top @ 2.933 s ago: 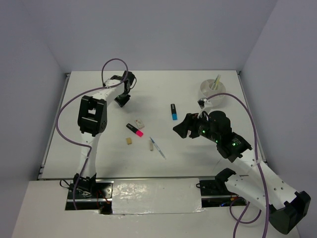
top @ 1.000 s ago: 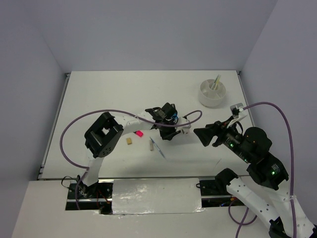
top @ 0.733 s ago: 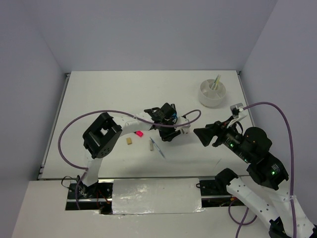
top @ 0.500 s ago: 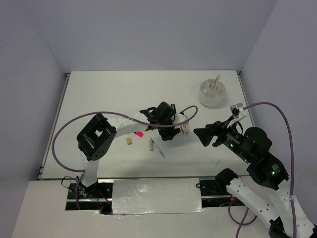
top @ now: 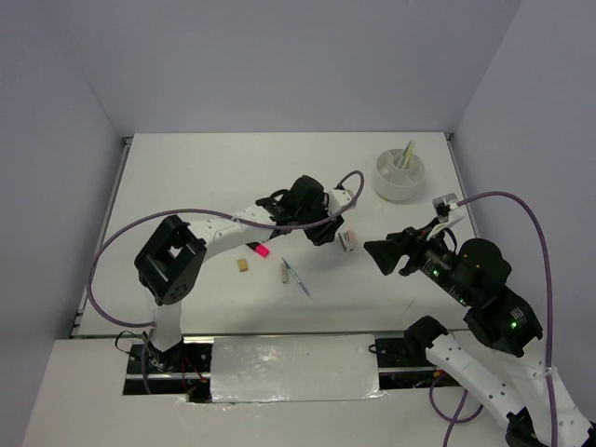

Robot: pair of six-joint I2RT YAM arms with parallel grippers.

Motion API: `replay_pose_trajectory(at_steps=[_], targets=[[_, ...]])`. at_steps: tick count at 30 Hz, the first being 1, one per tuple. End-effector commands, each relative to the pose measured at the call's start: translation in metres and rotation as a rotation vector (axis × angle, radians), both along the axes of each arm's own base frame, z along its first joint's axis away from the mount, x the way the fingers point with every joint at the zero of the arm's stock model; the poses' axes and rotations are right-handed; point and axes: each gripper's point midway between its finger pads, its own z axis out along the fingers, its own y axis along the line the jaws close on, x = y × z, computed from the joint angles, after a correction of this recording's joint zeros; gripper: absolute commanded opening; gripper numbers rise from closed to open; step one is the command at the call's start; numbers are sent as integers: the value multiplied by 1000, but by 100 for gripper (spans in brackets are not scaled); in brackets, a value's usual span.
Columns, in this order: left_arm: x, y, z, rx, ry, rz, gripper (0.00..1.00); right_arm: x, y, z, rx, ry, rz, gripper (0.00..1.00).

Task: Sort the stationery into containers
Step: Pick up the pen from the center of the board.

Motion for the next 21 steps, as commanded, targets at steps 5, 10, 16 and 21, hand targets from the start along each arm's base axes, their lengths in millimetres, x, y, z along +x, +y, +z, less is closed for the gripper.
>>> replay_pose_trajectory(at_steps=[5, 10, 16, 21], targets=[[50, 19, 37, -89, 87, 544, 53, -2, -5, 23, 34, -46, -23, 78], [33, 29, 55, -133, 131, 1006, 82, -2, -19, 38, 67, -70, -94, 78], [10, 30, 67, -160, 177, 1327, 99, -7, -21, 37, 73, -62, -96, 78], [-9, 53, 62, -266, 358, 1643, 62, -12, -29, 37, 70, -75, -116, 78]])
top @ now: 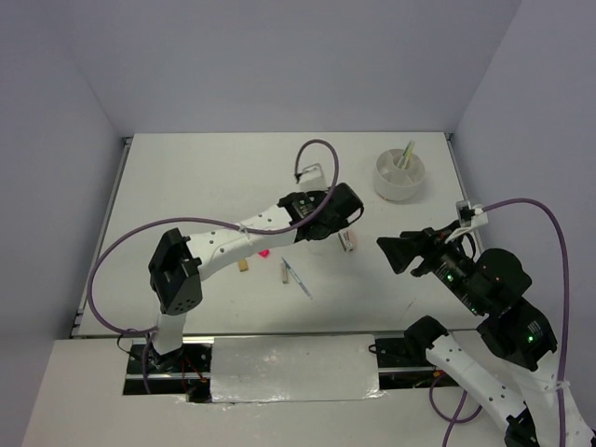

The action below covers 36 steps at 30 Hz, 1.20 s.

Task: Sort the stationery into containers
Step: Pick up the pen from the center of the board.

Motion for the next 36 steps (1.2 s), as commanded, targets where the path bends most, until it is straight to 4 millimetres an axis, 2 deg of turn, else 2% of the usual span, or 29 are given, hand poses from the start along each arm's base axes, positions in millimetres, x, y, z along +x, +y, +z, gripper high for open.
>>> replay_pose_trajectory(at_steps=[1, 2, 3, 5, 7, 8, 10, 17, 20, 36], targets=[[-18, 76, -25, 43, 144, 432, 52, -8, -9, 14, 14, -36, -20, 78], [-21, 79, -28, -55, 167, 586, 45, -8, -10, 13, 14, -36, -22, 78], [-24, 87, -33, -59, 172, 622, 46, -9, -10, 13, 14, -36, -20, 78], [-13, 72, -33, -138, 142, 601, 53, -11, -10, 15, 23, -43, -15, 78], [-15, 66, -44, -174, 180, 626, 56, -14, -10, 16, 26, -47, -5, 78], [-19, 72, -52, -147, 209, 660, 56, -14, -11, 17, 26, -48, -7, 78], [-22, 66, -64, -147, 264, 711, 57, -16, -12, 19, 28, -53, -5, 78], [-26, 29, -99, -183, 414, 711, 55, -20, -13, 21, 19, -61, 0, 78], [-28, 22, -112, -183, 457, 740, 55, -20, -13, 19, 17, -61, 3, 78], [-4, 25, -131, -164, 439, 813, 54, -26, -15, 19, -12, -84, 20, 78]])
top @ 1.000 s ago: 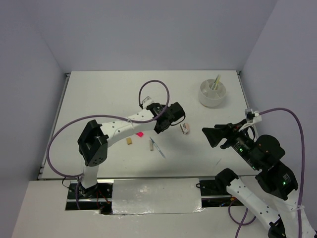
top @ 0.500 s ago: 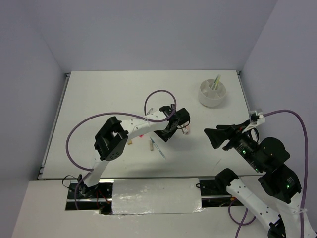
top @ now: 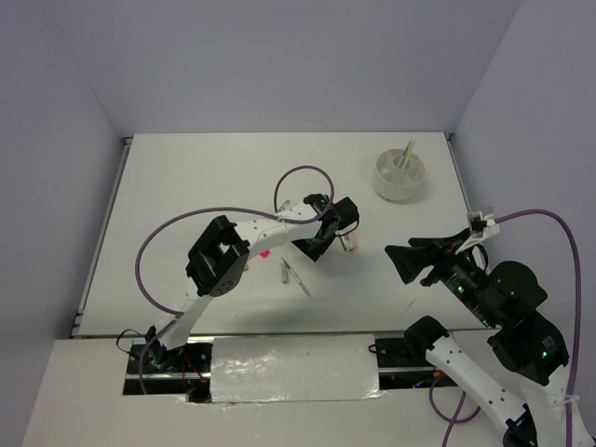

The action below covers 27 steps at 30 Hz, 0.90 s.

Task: Sort the stationery into containers
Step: Pick up the pen from the center of the board.

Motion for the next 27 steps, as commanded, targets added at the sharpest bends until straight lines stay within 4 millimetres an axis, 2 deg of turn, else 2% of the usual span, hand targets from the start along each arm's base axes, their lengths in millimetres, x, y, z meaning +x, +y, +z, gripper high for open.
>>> replay_pose_trajectory(at_steps=[1, 9, 15, 27], targets=[[10, 2, -2, -49, -12, 218, 54, -6, -2, 13, -2, -48, 16, 78], [19, 5, -7, -43, -13, 232, 51, -5, -2, 11, -20, -48, 19, 78], [17, -1, -17, -43, 12, 208, 48, -4, 0, 10, -26, -52, 24, 78], [10, 1, -34, -23, 56, 204, 44, -6, -1, 11, -25, -63, 29, 79]])
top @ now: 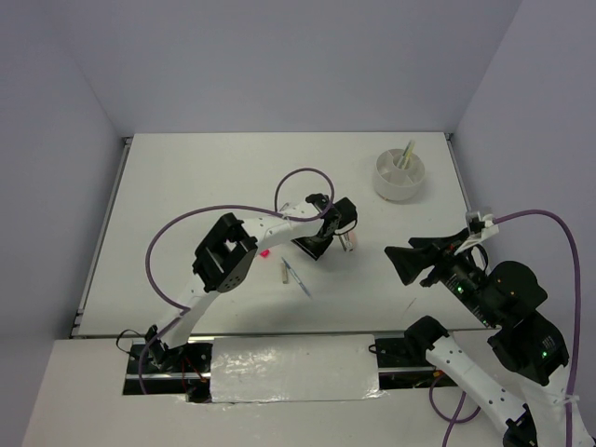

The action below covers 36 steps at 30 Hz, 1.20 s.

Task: Sort the stationery into containers
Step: Pick up the pen from the center of the board.

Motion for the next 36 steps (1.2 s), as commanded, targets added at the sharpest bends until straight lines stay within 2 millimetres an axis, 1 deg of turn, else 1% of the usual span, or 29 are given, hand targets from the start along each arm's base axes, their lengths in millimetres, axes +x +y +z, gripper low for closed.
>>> replay_pose_trajectory(at_steps=[1, 2, 4, 5, 8, 10, 12, 13, 15, 16, 17, 19, 20, 21, 22, 23, 24, 25, 26, 27, 28, 29, 30, 31, 32, 33, 34, 35, 36], targets=[[2, -2, -9, -37, 0, 176, 38, -7, -2, 14, 10, -55, 17, 79], [2, -3, -10, -40, 5, 175, 36, -7, -3, 15, 11, -57, 15, 78], [0, -2, -13, -36, 13, 172, 35, -9, -4, 17, 14, -65, 15, 79], [-1, -3, -14, -40, 16, 169, 30, -10, -4, 18, 15, -66, 17, 79], [-2, -2, -15, -47, 13, 159, 24, -11, -5, 19, 16, -71, 17, 79], [-2, -2, -17, -49, 10, 150, 22, -11, -6, 19, 15, -73, 14, 79], [0, -3, -16, -59, -3, 119, 17, -12, -6, 19, 16, -74, 15, 79], [-1, -2, -19, -54, 0, 107, 14, -12, -6, 19, 16, -74, 15, 79], [5, -7, -14, -75, -34, 57, 9, -11, -5, 18, 18, -71, 17, 79], [5, -7, -8, -82, -48, 37, 2, -10, -5, 17, 16, -69, 14, 79], [10, -11, -3, -97, -74, 0, 0, -8, -3, 15, 14, -61, 17, 79], [15, -10, 7, -95, -122, -29, 0, -6, -2, 11, 6, -50, 15, 78], [22, -16, 26, -128, -174, -71, 0, -5, -1, 9, 4, -42, 15, 79], [27, -12, 34, -114, -212, -83, 0, -5, -1, 9, 5, -41, 17, 79], [30, -12, 56, -136, -259, -98, 0, -5, -1, 8, 4, -40, 17, 79], [33, -10, 67, -127, -291, -137, 0, -5, -1, 8, 4, -40, 18, 79], [40, -9, 83, -126, -350, -149, 0, -4, -1, 7, 2, -40, 14, 79], [44, -6, 110, -143, -405, -165, 0, -4, 0, 6, -6, -39, 19, 79], [45, -3, 125, -121, -444, -221, 0, -3, 0, 4, -14, -34, 18, 79], [49, 0, 143, -120, -491, -237, 0, 0, 2, -2, -29, -12, 17, 79], [51, 10, 175, -117, -562, -244, 0, 4, 5, -10, -44, 9, 22, 79], [50, 18, 192, -88, -596, -280, 0, 5, 12, -17, -53, 32, 52, 79], [49, 36, 222, -78, -660, -267, 0, 11, 20, -24, -67, 59, 72, 79], [48, 47, 237, -64, -691, -272, 0, 13, 30, -37, -71, 102, 114, 79], [45, 59, 247, -27, -710, -313, 0, 15, 36, -43, -71, 127, 132, 78], [44, 78, 244, 10, -708, -327, 0, 23, 45, -49, -74, 155, 149, 78], [38, 93, 278, -2, -786, -384, 0, 25, 51, -59, -72, 191, 164, 78], [34, 104, 288, 3, -811, -419, 0, 30, 56, -62, -70, 203, 166, 77], [25, 130, 301, 3, -854, -433, 0, 35, 59, -68, -73, 232, 163, 77]])
